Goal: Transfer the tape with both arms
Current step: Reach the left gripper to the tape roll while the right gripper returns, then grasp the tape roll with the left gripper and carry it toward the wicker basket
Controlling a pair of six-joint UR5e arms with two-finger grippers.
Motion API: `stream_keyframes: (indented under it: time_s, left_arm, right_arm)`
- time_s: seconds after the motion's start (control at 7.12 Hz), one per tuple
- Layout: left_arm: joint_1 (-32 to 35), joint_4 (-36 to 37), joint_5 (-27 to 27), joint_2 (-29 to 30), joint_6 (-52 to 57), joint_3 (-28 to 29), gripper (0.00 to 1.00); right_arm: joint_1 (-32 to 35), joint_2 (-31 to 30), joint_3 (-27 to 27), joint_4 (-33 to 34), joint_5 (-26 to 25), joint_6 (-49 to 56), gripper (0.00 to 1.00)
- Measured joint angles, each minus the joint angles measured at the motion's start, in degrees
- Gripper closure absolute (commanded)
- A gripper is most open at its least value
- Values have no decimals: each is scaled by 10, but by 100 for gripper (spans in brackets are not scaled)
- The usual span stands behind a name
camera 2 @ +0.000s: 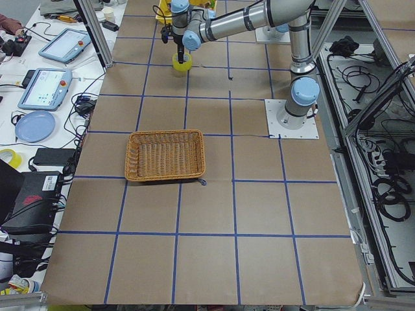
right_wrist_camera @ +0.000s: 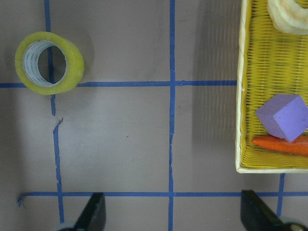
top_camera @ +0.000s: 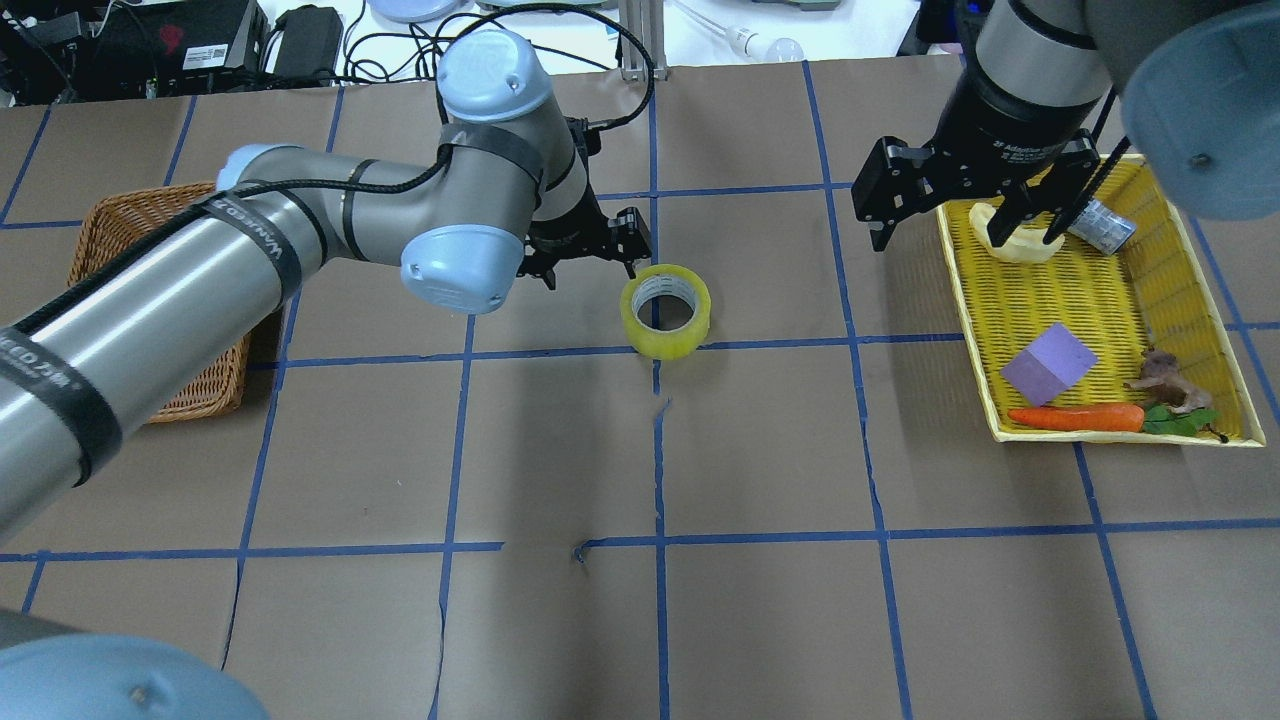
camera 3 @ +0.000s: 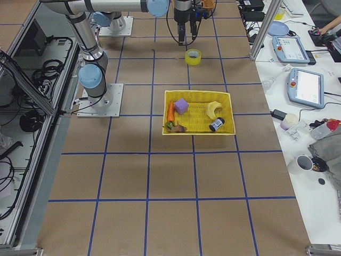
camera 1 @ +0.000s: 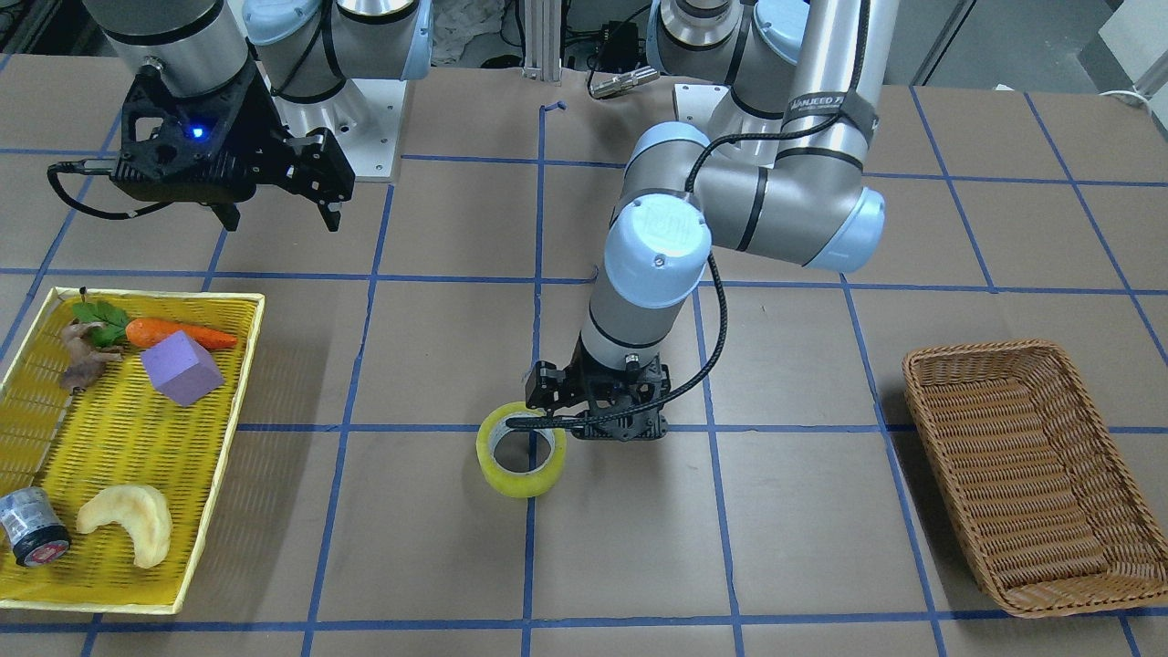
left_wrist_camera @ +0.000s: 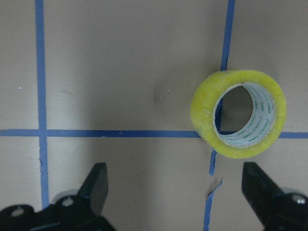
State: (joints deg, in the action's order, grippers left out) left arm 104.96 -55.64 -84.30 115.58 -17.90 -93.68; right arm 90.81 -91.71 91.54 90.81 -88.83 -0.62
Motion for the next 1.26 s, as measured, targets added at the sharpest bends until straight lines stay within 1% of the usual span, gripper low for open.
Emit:
stream_keyframes:
  time_s: [0.14, 0.28, 0.42, 0.56, 0.7, 0.98, 1.26]
  left_arm:
    - [11, 19, 0, 24, -9, 0, 0]
    - [15, 27, 0, 42, -13, 0, 6]
    - [17, 31, 0, 55, -14, -1, 47]
    - [18, 35, 3, 65, -15, -1, 92]
    - [18, 35, 15, 72, -15, -1, 100]
    - [17, 33, 39, 73, -12, 1, 100]
    - [15, 22, 40, 64, -7, 2, 100]
  right_arm:
    - [0, 0, 0, 4, 0, 0, 0]
    - [1, 0, 0, 5, 0, 2, 0]
    - [1, 0, 0, 6, 0, 5, 0]
    - [1, 0, 0, 6, 2, 6, 0]
    - [1, 1, 0, 6, 3, 6, 0]
    - [1, 2, 0, 7, 4, 7, 0]
    - [2, 2, 0, 7, 4, 8, 0]
